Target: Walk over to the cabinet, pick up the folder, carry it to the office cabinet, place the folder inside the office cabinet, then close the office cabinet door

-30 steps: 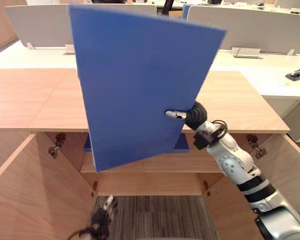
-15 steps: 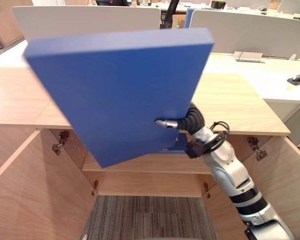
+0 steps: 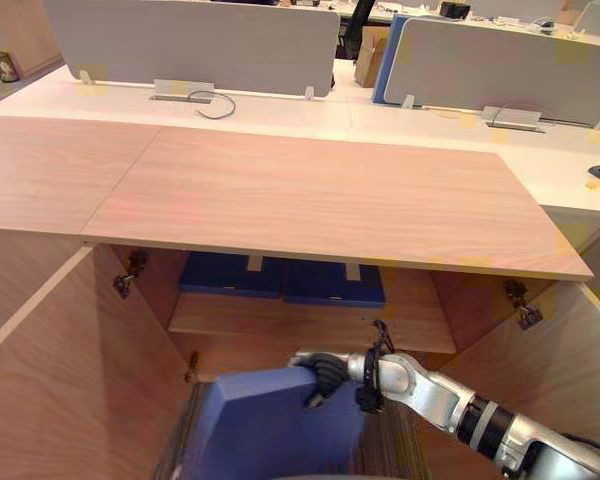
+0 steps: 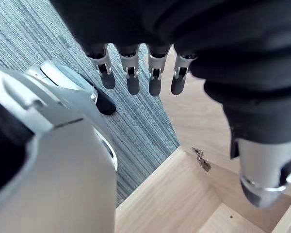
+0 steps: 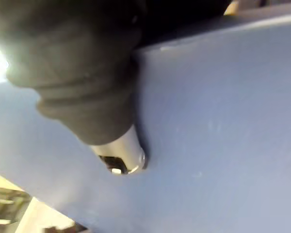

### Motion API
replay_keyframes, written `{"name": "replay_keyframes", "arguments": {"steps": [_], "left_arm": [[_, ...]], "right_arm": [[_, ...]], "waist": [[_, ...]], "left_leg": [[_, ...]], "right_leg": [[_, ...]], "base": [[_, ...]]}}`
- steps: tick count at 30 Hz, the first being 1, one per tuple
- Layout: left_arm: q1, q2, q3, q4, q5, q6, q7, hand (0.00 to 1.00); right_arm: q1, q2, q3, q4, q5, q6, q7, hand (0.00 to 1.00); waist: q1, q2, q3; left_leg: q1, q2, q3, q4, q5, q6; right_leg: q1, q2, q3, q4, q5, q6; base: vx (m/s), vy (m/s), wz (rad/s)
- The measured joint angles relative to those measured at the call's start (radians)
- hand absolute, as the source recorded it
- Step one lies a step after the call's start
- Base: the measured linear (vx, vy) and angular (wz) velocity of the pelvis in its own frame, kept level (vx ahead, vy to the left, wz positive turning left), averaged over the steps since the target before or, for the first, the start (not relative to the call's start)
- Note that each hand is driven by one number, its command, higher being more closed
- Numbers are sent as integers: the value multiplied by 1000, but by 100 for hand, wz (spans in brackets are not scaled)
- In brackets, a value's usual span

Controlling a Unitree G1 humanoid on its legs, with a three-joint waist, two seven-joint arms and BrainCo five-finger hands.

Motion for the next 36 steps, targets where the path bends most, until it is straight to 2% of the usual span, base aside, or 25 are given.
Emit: {"name": "replay_keyframes", "arguments": {"steps": [4, 6, 8, 10, 11, 12, 17, 19, 20, 22, 25, 27, 28, 30, 31, 32, 33, 36], "left_arm": [[-23, 4, -49, -2, 39, 0, -1, 0], [-39, 2, -88, -6, 42, 0, -4, 0], [-36, 0, -114, -22, 41, 0, -6, 0], [-33, 0, -121, -23, 37, -1, -7, 0], [-29, 0, -122, -23, 30, -1, -7, 0], [-26, 1, -123, -23, 29, -1, -7, 0], [-32, 0, -135, -26, -19, 1, -1, 0], [-30, -1, -127, -42, -47, 3, 4, 0], [-30, -2, -118, -49, -52, 3, 5, 0], [-31, -14, -65, -71, -84, 3, 18, 0], [-25, -43, 2, -98, -106, 3, 44, 0], [-25, -60, 25, -113, -125, 3, 52, 0], [-25, -67, 26, -119, -126, 3, 53, 0], [-25, -97, 47, -142, -127, 2, 63, 0], [-25, -102, 50, -146, -127, 2, 65, 0], [-25, -115, 58, -159, -128, 2, 76, 0], [-25, -116, 58, -161, -128, 2, 78, 0], [-36, -127, 58, -207, -136, -2, 96, 0]], "right_arm": [[50, 81, -116, 246, -113, 25, 4, 100], [54, 138, -255, 395, -125, 53, -24, 100], [52, 171, -374, 496, -104, 81, -55, 100], [42, 198, -478, 597, 23, 112, -92, 100], [46, 227, -542, 659, 195, 135, -109, 100], [50, 266, -582, 706, 308, 146, -131, 100], [66, 389, -612, 772, 692, 185, -193, 100], [45, 452, -696, 772, 892, 187, -215, 100], [32, 465, -721, 772, 958, 184, -223, 100], [-15, 504, -794, 737, 1232, 150, -253, 100], [-24, 536, -856, 587, 1426, 86, -264, 100], [-44, 554, -902, 515, 1512, 45, -269, 100], [-52, 561, -924, 492, 1531, 32, -271, 100], [-92, 574, -987, 408, 1586, -31, -281, 100], [-101, 573, -992, 397, 1585, -48, -288, 100], [-109, 570, -1004, 353, 1587, -90, -320, 100], [-109, 571, -1008, 342, 1588, -97, -326, 100], [-114, 581, -1040, 196, 1586, -167, -383, 100]], "waist": [[-4, 15, 24], [-5, 36, 38], [-2, 45, 44], [1, 47, 45], [0, 49, 47], [-3, 51, 53], [0, 60, 85], [7, 60, 99], [8, 59, 104], [22, 62, 126], [27, 66, 132], [27, 72, 138], [27, 75, 142], [30, 87, 150], [31, 89, 152], [38, 95, 165], [38, 96, 167], [43, 113, 231]], "left_leg": [[1, 0, -2, 2, 0, 0], [2, 0, -13, 4, 0, 0], [1, -1, -25, 4, 0, 0], [0, -1, -30, 4, 0, 0], [0, -1, -32, 4, -1, 0], [0, -1, -32, 4, -1, 0], [-4, -1, -35, 6, 0, 0], [-29, -2, -50, 18, 0, 0], [-36, -2, -55, 22, 0, 0], [-41, -3, -58, 25, 0, 0], [-57, -9, -68, 27, 2, 2], [-73, -12, -80, 34, 3, 3], [-77, -13, -83, 36, 4, 3], [-102, -16, -85, 44, 8, 4], [-111, -16, -85, 47, 9, 4], [-135, -16, -88, 65, 9, 5], [-143, -16, -88, 72, 9, 5], [-230, -17, -88, 179, -3, 15]], "right_leg": [[2, -1, -2, 1, 0, 0], [15, -1, -12, 0, 0, 0], [23, -1, -24, -1, -1, 0], [25, -1, -32, -1, -2, 0], [27, -1, -33, -1, -3, 0], [27, -1, -33, -1, -3, -1], [24, -1, -35, -1, -3, -1], [17, -2, -45, -1, -2, -1], [16, -2, -49, -1, -2, -2], [16, -5, -59, -1, -1, -3], [13, -11, -75, -2, -1, -2], [13, -16, -91, -2, -1, -2], [12, -17, -96, -2, -1, -1], [-9, -24, -99, 7, -1, -1], [-18, -26, -99, 10, -1, -1], [-32, -30, -105, 21, -3, 1], [-39, -32, -105, 27, -4, 2], [-109, -61, -105, 133, -42, 0]], "base": [[-1, 3, 1], [-1, 12, 12], [-7, 11, 16], [-9, 12, 9], [0, 0, 0], [0, 0, 0], [-3, 3, 1], [-11, 14, 15], [-14, 9, 18], [-19, 8, 9], [-2, 22, 13], [0, 17, 19], [-15, 24, 19], [-22, 28, 8], [-30, 30, 9], [-24, 20, 8], [-41, 33, 11], [-90, 36, 12]]}}
